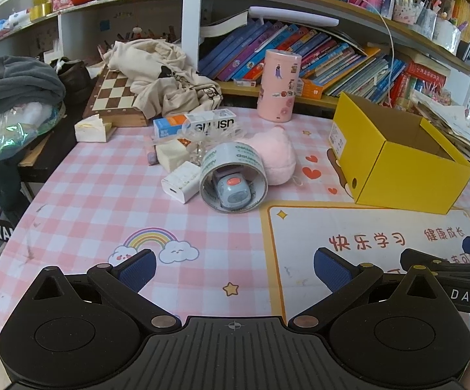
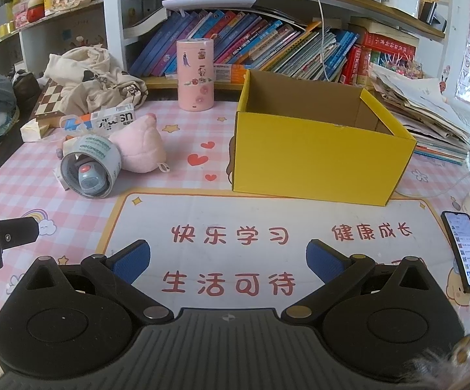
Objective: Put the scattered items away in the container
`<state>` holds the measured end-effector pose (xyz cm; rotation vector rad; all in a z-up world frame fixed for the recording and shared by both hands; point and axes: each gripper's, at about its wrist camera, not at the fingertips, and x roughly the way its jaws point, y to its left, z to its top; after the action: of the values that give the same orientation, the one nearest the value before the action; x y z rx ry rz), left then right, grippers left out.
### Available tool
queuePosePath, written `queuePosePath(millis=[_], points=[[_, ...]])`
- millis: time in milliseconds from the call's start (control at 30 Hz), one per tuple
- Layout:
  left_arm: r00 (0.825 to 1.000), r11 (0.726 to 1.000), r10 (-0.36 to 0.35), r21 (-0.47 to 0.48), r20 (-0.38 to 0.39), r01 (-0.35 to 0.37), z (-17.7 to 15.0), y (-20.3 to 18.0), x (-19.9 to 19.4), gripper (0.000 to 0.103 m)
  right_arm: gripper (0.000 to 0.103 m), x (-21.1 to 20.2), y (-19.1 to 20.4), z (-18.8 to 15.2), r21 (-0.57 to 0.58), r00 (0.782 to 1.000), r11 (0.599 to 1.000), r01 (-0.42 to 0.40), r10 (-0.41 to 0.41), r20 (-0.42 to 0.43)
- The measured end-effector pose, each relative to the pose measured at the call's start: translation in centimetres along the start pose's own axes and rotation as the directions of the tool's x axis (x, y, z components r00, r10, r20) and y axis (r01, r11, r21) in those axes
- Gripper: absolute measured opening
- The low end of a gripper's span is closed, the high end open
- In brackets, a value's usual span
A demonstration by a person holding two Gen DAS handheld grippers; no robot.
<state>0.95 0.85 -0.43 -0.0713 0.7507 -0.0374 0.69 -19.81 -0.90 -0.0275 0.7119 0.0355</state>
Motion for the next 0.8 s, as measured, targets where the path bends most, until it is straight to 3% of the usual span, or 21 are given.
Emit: queuePosePath(millis=[800], points=[[0.999,0.999,-0.036,-0.02,0.013,0.037,-0.03,0.95,-0.03,0.103,0.103,-0.15,0.95,0.33,-0.033,1.0,0.999,-0.023,0.024,0.01]])
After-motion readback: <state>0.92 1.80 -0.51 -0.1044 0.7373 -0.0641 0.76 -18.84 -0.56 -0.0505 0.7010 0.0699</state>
